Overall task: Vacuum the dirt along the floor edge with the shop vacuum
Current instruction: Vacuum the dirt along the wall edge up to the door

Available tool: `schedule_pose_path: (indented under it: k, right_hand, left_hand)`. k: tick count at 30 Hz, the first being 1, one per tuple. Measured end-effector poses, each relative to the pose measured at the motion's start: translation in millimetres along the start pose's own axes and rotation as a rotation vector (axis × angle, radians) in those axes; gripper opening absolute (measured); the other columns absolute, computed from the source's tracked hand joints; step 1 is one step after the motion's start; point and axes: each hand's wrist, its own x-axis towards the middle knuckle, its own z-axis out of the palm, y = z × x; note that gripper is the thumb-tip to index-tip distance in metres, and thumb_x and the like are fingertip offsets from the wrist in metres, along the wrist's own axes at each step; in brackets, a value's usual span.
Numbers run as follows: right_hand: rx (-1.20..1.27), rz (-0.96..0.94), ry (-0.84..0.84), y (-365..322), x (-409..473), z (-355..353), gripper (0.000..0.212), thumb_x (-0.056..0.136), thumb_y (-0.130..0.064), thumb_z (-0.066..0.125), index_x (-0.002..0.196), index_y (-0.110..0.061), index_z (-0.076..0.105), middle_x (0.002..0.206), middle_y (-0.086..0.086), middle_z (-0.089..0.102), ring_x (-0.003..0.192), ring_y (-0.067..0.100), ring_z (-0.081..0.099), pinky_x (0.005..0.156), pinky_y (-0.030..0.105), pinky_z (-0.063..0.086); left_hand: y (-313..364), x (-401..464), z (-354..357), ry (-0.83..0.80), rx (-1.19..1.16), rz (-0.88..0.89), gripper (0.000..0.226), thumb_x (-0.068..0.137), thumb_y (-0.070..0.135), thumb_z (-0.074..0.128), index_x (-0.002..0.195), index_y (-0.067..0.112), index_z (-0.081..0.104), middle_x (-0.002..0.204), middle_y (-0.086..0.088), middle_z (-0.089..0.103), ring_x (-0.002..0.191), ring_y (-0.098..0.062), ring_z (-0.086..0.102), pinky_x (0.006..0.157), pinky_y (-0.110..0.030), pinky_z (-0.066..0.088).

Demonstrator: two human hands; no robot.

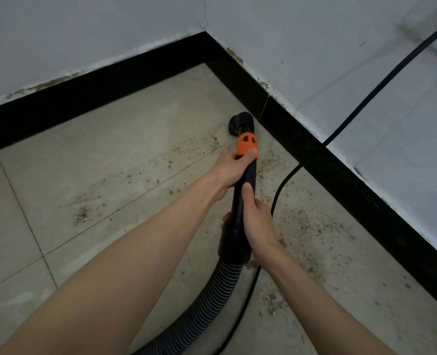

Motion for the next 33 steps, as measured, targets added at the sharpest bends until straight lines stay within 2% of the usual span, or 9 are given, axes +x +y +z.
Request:
schedule_pose_path:
  k: [3, 5, 9, 12, 14, 16, 23, 30, 33]
  right_hand:
    - [0.004, -0.035, 0.101, -2, 1, 12, 0.054, 0.098, -0.058, 0.028, 0.092, -0.016, 0.062, 0.065, 0.004, 0.070, 0.065, 0.024, 0.070, 0.073, 0.046, 0.059]
    - [0.074, -0.057, 0.104, -8, 4, 14, 0.049, 0.100, -0.054, 0.028, 0.089, -0.018, 0.059, 0.063, 0.005, 0.069, 0.065, 0.026, 0.069, 0.072, 0.044, 0.059]
    - [0.219, -0.034, 0.061, -16, 14, 0, 0.053, 0.102, -0.050, 0.029, 0.101, -0.006, 0.059, 0.058, 0.009, 0.066, 0.053, 0.025, 0.065, 0.058, 0.035, 0.057]
    - [0.248, -0.020, 0.015, -17, 19, -13, 0.059, 0.101, -0.051, 0.030, 0.112, 0.001, 0.056, 0.060, 0.011, 0.066, 0.052, 0.026, 0.064, 0.063, 0.040, 0.057]
    - [0.218, -0.030, -0.024, -16, 17, -18, 0.060, 0.101, -0.051, 0.029, 0.114, 0.001, 0.056, 0.063, 0.013, 0.066, 0.054, 0.027, 0.064, 0.063, 0.039, 0.057]
    - [0.191, -0.028, -0.050, -12, 14, -20, 0.063, 0.101, -0.051, 0.029, 0.112, 0.004, 0.057, 0.065, 0.015, 0.066, 0.053, 0.026, 0.064, 0.056, 0.034, 0.057]
    - [0.158, -0.017, -0.063, -1, 1, -24, 0.065, 0.102, -0.050, 0.029, 0.108, 0.008, 0.058, 0.061, 0.013, 0.066, 0.050, 0.025, 0.064, 0.053, 0.032, 0.056]
    - [0.110, -0.007, -0.083, 10, -22, -24, 0.058, 0.101, -0.051, 0.029, 0.081, -0.005, 0.059, 0.061, 0.014, 0.065, 0.052, 0.028, 0.063, 0.059, 0.037, 0.055]
    - [0.130, 0.002, -0.095, 11, -30, -21, 0.057, 0.101, -0.050, 0.030, 0.081, -0.005, 0.058, 0.061, 0.015, 0.065, 0.051, 0.028, 0.062, 0.057, 0.037, 0.055]
  left_hand:
    - [7, 1, 2, 0.014, 0.014, -0.005, 0.029, 0.094, 0.037, 0.054, 0.097, 0.009, 0.060, 0.077, -0.003, 0.059, 0.068, -0.013, 0.055, 0.062, -0.023, 0.046]
    - [14, 2, -2, -0.040, 0.021, -0.023, 0.028, 0.096, 0.035, 0.052, 0.103, 0.008, 0.058, 0.081, -0.003, 0.059, 0.072, -0.014, 0.056, 0.064, -0.024, 0.047]
    - [24, 7, -18, -0.116, 0.076, -0.065, 0.036, 0.097, 0.031, 0.051, 0.117, 0.001, 0.057, 0.092, -0.006, 0.063, 0.079, -0.015, 0.059, 0.067, -0.024, 0.050]
    - [22, 7, -21, -0.062, 0.046, -0.054, 0.042, 0.095, 0.033, 0.056, 0.122, 0.002, 0.055, 0.095, -0.007, 0.062, 0.075, -0.015, 0.057, 0.066, -0.024, 0.049]
    - [18, 9, -18, -0.101, 0.008, -0.051, 0.043, 0.094, 0.036, 0.055, 0.120, 0.001, 0.057, 0.107, -0.012, 0.064, 0.092, -0.023, 0.063, 0.081, -0.029, 0.052]
    - [15, 7, -10, -0.137, -0.050, -0.044, 0.037, 0.096, 0.032, 0.053, 0.112, -0.002, 0.059, 0.105, -0.014, 0.064, 0.096, -0.025, 0.063, 0.087, -0.033, 0.051]
    - [2, -3, 1, -0.152, -0.148, -0.053, 0.027, 0.097, 0.028, 0.052, 0.098, 0.001, 0.058, 0.090, -0.009, 0.063, 0.081, -0.017, 0.061, 0.072, -0.023, 0.052]
    - [-14, -22, -5, -0.160, -0.183, -0.060, 0.026, 0.096, 0.027, 0.053, 0.092, 0.002, 0.059, 0.090, -0.009, 0.064, 0.082, -0.017, 0.062, 0.073, -0.023, 0.053]
    - [-16, -30, -8, -0.146, -0.183, -0.064, 0.027, 0.096, 0.027, 0.053, 0.094, 0.001, 0.059, 0.090, -0.009, 0.064, 0.081, -0.016, 0.062, 0.070, -0.022, 0.053]
